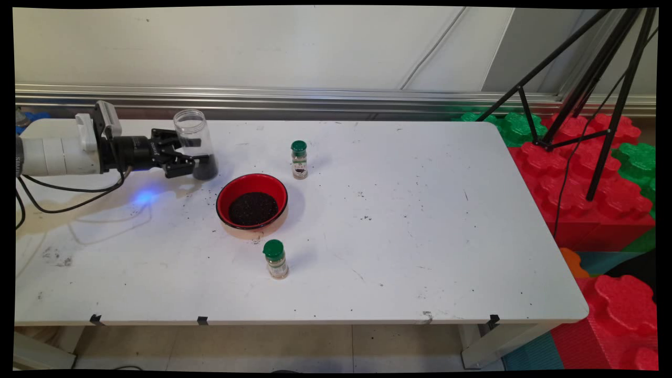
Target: Place the picked object on the table
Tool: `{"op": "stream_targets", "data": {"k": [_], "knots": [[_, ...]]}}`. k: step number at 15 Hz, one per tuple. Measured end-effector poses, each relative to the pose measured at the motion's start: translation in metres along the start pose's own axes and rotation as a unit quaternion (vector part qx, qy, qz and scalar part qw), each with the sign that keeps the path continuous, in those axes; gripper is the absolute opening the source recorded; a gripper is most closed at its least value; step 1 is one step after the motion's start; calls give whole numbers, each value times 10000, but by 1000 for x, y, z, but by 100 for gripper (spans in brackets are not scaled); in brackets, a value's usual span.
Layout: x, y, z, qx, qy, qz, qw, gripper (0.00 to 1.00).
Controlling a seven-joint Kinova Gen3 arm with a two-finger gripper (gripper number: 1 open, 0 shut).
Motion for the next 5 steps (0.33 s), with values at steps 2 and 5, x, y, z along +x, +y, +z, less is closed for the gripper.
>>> {"op": "stream_targets", "data": {"k": [2, 5], "knots": [[-2, 0, 1, 4, 11, -6, 10000, 0], [-3, 1, 2, 8, 30, -15, 10000, 100]]}}
